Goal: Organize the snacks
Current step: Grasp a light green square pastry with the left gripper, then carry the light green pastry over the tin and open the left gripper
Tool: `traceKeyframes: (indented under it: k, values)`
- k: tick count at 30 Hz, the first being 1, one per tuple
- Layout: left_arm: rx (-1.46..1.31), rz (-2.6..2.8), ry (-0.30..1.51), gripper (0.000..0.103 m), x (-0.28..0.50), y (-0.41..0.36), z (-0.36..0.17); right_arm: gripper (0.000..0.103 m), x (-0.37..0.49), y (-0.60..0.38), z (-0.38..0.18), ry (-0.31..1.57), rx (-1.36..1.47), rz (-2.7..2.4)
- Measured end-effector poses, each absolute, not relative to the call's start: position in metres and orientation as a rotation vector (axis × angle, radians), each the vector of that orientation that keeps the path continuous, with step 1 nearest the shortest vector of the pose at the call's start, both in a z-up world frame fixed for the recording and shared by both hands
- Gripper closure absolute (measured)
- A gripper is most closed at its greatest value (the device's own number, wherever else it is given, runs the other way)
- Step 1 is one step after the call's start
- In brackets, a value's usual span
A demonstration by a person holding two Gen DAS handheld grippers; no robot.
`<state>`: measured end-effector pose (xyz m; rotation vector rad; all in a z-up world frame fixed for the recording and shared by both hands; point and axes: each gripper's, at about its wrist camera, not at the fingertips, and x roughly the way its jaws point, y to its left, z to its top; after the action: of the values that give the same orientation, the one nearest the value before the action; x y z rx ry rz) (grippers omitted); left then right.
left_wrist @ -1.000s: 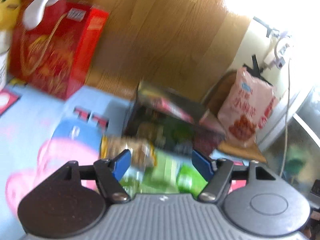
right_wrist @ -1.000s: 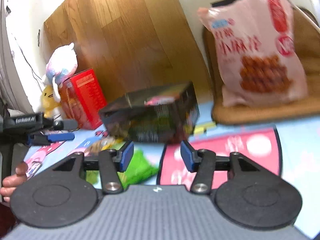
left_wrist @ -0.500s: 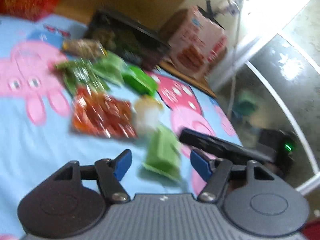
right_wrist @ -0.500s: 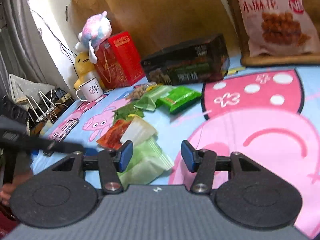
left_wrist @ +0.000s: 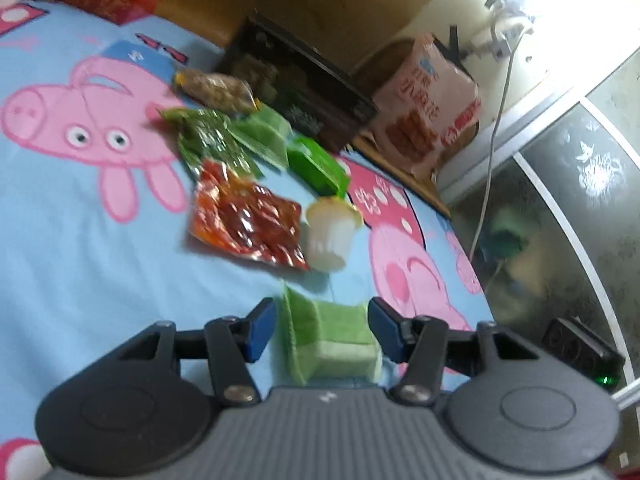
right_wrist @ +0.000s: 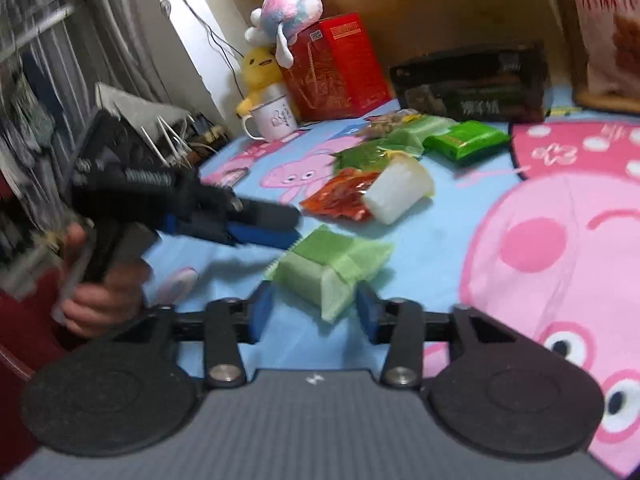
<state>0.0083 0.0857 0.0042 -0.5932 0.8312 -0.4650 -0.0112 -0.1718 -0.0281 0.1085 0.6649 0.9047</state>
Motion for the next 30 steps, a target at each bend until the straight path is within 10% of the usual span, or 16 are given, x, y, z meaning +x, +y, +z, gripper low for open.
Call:
traceKeyframes:
  k: [30]
  values:
    - [-0.457, -0.493, 0.679, 0.050, 0.032, 0.069, 0.062, 0.067, 0.009, -0.139, 0.006, 0.401, -0.042, 0.781]
